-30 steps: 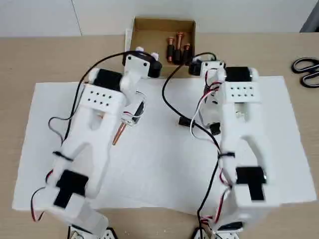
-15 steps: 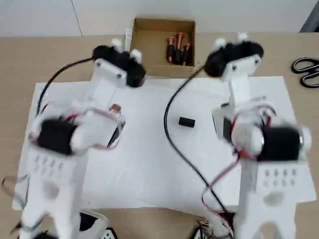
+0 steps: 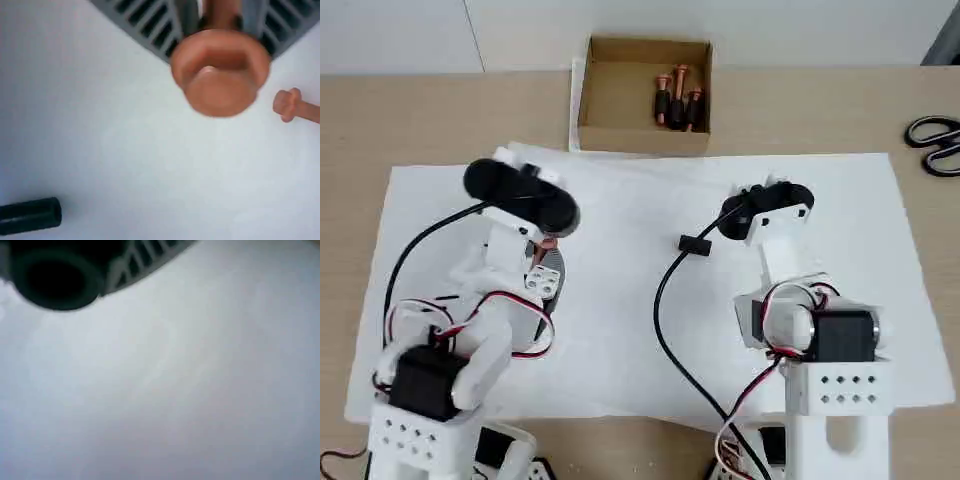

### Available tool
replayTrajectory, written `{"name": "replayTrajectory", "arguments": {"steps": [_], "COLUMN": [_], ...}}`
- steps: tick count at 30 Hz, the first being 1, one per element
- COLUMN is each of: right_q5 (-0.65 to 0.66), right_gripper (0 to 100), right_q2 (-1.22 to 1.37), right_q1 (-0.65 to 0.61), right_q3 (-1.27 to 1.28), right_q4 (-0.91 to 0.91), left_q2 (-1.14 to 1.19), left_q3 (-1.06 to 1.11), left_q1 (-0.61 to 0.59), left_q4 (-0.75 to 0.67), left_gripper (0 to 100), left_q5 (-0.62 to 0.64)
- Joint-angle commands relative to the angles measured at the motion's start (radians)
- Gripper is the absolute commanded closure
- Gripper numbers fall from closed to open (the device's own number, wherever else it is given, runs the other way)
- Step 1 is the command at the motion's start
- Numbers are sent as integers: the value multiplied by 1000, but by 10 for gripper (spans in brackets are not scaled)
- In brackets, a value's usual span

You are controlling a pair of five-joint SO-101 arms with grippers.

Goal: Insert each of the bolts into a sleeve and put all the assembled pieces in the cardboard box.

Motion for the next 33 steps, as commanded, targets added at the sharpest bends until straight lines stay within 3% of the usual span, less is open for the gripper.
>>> {"name": "replayTrajectory", "arguments": {"steps": [1, 8, 11, 15, 19, 23, 29, 33], "right_q5": [0, -97, -98, -98, -106, -123, -284, -292], "right_gripper": [995, 995, 995, 995, 995, 993, 993, 993], "right_q2": [-16, -24, -24, -24, -24, -25, -25, -25], "right_q1": [-2, -7, -65, -151, -185, -229, -295, -338], "right_q3": [31, 117, 167, 233, 301, 359, 413, 442], "right_q4": [-96, -309, -381, -463, -591, -716, -803, -840], "left_q2": [-43, -68, -74, -71, -72, -72, -71, -69], "left_q3": [71, 240, 262, 262, 262, 262, 263, 263], "left_q1": [-6, -3, 0, 0, 2, 2, 2, 2], "left_q4": [-109, -328, -370, -423, -434, -434, -437, -439], "left_gripper": [994, 994, 994, 994, 994, 994, 994, 994], "left_q5": [129, 160, 164, 272, 374, 385, 384, 384]}}
